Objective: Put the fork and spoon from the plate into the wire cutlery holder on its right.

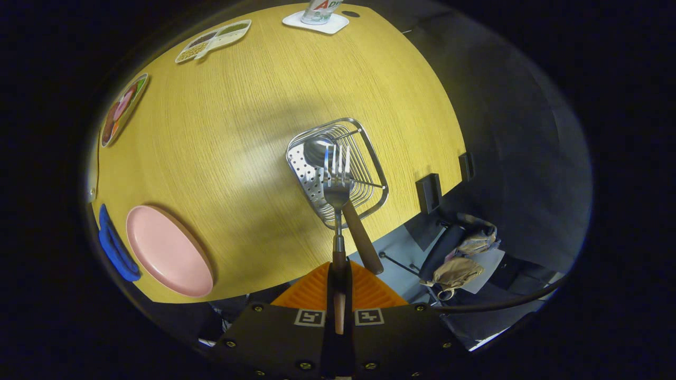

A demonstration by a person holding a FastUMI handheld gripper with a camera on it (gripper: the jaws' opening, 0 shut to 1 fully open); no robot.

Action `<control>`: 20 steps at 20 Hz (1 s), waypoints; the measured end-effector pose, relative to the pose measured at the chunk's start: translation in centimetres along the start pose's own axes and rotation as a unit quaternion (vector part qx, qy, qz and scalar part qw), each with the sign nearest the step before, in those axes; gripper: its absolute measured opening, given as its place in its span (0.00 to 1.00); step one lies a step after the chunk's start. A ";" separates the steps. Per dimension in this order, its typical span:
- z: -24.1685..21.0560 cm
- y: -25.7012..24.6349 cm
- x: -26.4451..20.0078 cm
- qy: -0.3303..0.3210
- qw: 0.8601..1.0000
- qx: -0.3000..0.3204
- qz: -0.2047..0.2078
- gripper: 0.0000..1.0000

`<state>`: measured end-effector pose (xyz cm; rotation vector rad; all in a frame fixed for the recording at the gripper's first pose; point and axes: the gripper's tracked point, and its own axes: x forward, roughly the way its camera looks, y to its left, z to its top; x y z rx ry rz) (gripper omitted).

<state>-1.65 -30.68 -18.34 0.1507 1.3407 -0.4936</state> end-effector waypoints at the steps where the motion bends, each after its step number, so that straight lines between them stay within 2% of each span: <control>1: 0.2 0.1 -0.1 0.001 1.000 -0.003 0.002 0.06; 3: 0.8 0.1 0.0 -0.007 1.000 -0.001 0.004 0.07; 5: 1.1 -0.3 -0.5 -0.009 1.000 -0.008 -0.006 0.12; 6: 1.1 -0.4 -0.6 -0.013 1.000 -0.013 -0.008 0.18; 7: 1.3 -0.3 -0.9 -0.020 1.000 -0.014 -0.006 0.18; 10: 1.8 -0.1 -1.3 -0.039 0.999 -0.003 0.003 0.57; 12: 1.9 0.0 -1.7 -0.050 0.999 -0.001 0.008 0.58; 13: 2.1 0.2 -1.8 -0.058 0.998 0.002 0.010 0.65; 14: 2.2 0.3 -2.0 -0.063 0.998 0.004 0.013 0.83; 17: 2.5 0.4 -2.3 -0.080 0.997 0.000 0.013 0.84; 20: 3.3 1.1 -3.1 -0.125 0.992 0.014 0.027 0.84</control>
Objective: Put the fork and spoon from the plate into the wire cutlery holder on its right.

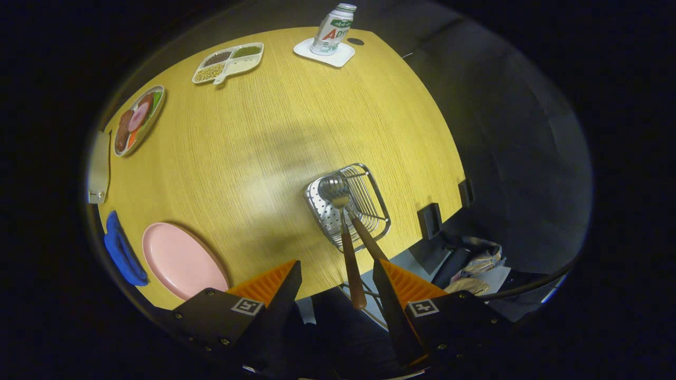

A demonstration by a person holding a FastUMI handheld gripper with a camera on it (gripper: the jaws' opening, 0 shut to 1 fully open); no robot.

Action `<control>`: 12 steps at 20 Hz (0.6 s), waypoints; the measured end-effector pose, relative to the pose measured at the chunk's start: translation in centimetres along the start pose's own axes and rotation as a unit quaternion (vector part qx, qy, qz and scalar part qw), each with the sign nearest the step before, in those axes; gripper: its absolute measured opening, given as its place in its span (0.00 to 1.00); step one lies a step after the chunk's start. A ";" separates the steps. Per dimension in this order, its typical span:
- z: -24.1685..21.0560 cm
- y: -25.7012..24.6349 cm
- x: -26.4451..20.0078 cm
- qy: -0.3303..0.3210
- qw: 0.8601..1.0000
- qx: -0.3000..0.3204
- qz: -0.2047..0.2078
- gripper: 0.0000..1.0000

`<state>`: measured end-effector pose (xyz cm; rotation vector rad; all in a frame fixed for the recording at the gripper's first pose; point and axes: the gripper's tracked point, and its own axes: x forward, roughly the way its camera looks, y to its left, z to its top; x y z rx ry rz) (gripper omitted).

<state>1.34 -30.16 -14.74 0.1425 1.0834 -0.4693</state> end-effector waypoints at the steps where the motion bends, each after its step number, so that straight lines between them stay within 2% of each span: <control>1: 0.4 0.2 -0.3 -0.021 1.000 0.004 0.002 0.84; 7: 2.6 1.1 -3.3 -0.154 0.988 0.017 -0.002 0.84; 12: 5.4 2.3 -8.4 -0.290 0.957 0.018 0.000 0.84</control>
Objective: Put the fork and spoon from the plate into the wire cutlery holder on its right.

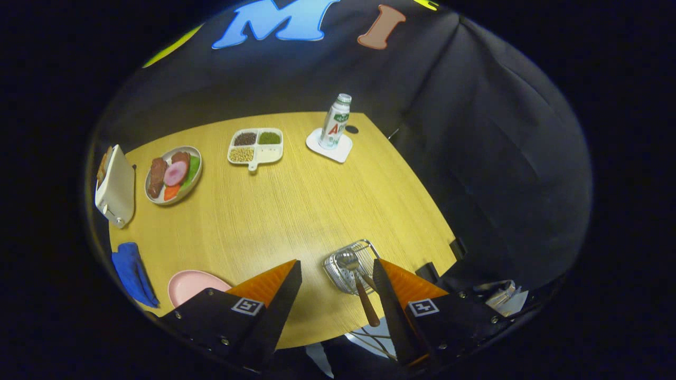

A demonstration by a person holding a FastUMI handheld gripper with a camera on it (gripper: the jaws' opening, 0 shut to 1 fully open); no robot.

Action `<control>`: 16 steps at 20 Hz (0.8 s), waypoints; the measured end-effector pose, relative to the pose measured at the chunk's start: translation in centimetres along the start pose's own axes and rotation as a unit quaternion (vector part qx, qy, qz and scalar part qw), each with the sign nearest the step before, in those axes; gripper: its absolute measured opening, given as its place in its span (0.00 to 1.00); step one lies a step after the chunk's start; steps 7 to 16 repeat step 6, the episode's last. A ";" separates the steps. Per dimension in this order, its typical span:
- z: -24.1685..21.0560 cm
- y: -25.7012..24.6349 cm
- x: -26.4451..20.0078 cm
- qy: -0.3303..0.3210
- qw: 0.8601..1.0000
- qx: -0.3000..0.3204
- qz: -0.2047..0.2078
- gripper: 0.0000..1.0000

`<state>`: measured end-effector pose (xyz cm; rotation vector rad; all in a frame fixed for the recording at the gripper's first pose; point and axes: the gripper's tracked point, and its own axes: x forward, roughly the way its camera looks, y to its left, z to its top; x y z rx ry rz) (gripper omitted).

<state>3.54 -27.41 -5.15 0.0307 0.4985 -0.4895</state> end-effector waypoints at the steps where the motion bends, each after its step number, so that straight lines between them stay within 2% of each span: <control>1: 1.0 0.2 -0.9 -0.029 1.000 0.002 0.003 0.84; 6: 6.5 1.7 -6.2 -0.166 0.986 0.015 0.022 0.84; 16: 6.5 1.7 -6.2 -0.166 0.986 0.015 0.022 0.84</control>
